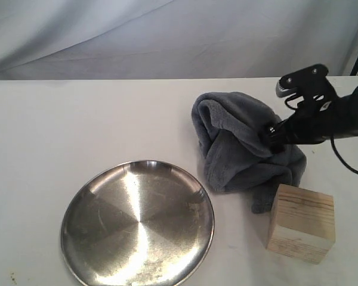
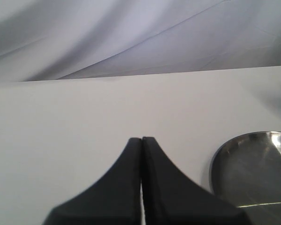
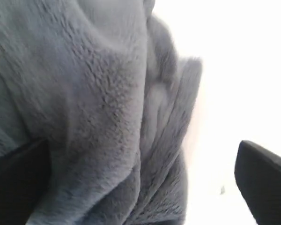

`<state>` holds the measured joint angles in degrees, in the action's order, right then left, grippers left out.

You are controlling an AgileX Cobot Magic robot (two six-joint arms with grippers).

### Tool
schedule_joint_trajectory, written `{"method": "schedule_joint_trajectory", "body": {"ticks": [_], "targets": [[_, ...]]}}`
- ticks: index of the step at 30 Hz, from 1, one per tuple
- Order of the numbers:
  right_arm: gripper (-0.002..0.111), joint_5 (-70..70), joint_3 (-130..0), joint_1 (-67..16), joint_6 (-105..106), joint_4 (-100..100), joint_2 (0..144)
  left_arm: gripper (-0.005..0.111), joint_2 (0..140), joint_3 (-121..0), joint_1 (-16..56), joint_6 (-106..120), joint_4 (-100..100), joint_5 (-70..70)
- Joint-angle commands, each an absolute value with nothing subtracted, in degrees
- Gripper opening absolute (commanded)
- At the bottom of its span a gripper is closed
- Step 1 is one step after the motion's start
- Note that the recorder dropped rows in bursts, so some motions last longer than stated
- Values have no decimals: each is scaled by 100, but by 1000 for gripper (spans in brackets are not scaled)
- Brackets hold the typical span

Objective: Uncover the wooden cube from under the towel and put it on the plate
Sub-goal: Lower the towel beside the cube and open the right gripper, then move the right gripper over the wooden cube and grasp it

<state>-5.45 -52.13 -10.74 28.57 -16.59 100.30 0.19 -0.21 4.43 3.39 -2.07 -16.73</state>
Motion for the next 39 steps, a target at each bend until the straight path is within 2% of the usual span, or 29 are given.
{"method": "schedule_joint_trajectory", "body": {"ticks": [1,12,22,27,28,31,37,38,39], "targets": [[105,-678,-5180,-1053,2841,-1694,9054,0,0,0,461,347,-244,-1625],[105,-2800,-5180,-1053,2841,-1638,7216,0,0,0,461,347,-244,-1625],[105,-4965,-5180,-1094,3213,-1342,6759,0,0,0,461,347,-244,-1625],[101,-5138,-5180,-1329,3166,-1512,6759,0,0,0,461,347,-244,-1625],[98,-5138,-5180,-1391,3166,-1512,6759,0,0,0,461,347,-244,-1625],[80,-5138,-5180,-1543,3166,-1348,6759,0,0,0,461,347,-244,-1625],[12,-5462,-5180,-1555,3324,-1031,6759,0,0,0,461,347,-244,-1625],[3,-5490,-5180,-1555,3426,-1016,6759,0,0,0,461,347,-244,-1625],[0,-5501,-5180,-1555,3488,-1004,6759,0,0,0,461,347,-244,-1625]]}}
